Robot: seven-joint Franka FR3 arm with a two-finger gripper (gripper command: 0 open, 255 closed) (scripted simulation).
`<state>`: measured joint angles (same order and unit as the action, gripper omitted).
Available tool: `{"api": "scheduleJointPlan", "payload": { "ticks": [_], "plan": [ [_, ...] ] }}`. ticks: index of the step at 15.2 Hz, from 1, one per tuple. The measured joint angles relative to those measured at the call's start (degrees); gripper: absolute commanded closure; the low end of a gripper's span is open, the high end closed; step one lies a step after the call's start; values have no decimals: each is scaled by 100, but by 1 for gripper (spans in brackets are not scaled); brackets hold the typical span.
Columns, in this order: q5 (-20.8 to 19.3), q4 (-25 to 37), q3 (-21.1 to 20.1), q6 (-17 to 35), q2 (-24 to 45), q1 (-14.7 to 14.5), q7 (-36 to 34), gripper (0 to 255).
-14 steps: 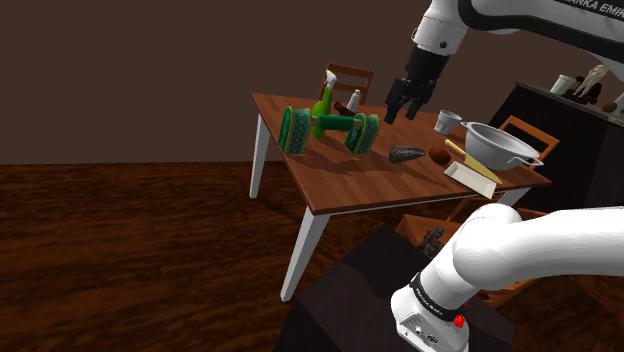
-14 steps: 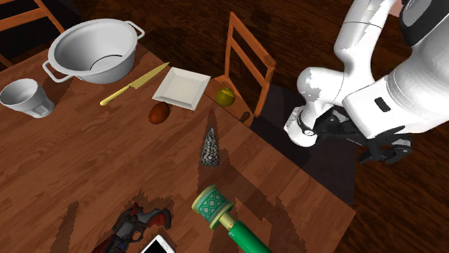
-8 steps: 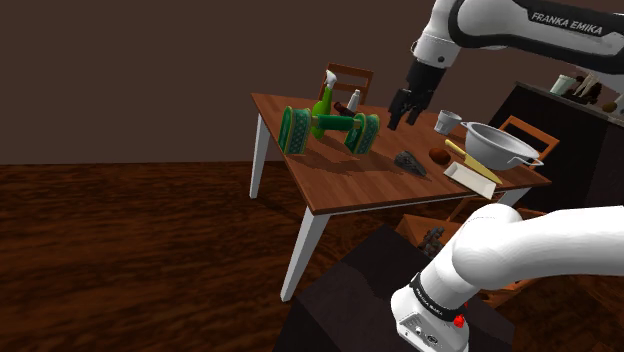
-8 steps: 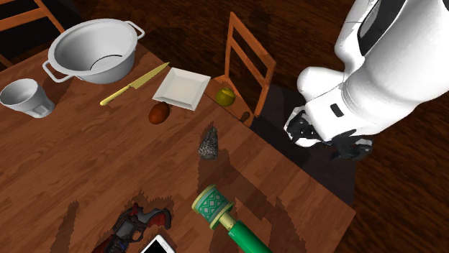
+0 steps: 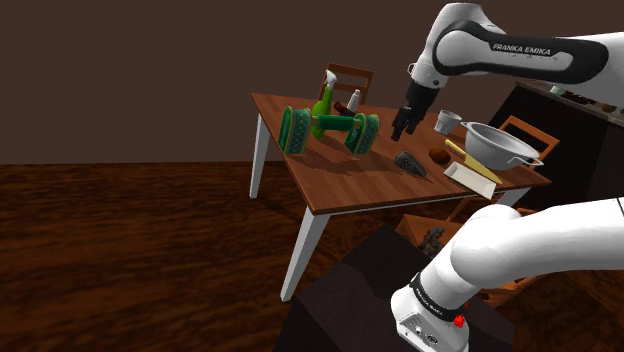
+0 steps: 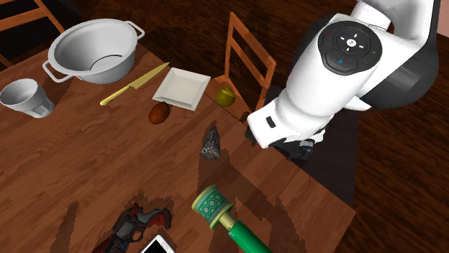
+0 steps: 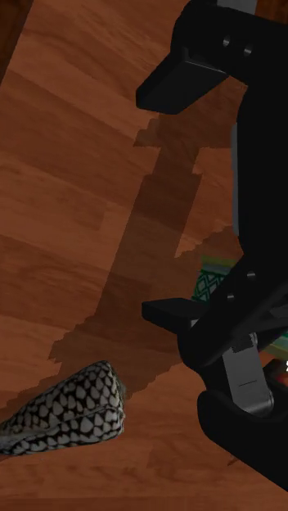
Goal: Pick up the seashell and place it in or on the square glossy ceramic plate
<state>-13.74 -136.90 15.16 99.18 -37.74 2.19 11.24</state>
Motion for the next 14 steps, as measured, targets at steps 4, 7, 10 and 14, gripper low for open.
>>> {"api": "scheduleJointPlan", "payload": {
  "ticks": [4,7,10,14],
  "plan": [
    [-270,25,534,570,521,76,609,0],
    [-383,75,867,963,919,92,1003,0],
    [-454,237,1238,1277,1330,120,1486,0],
    [-389,497,1682,1739,1993,99,2084,0]
  ]
}}
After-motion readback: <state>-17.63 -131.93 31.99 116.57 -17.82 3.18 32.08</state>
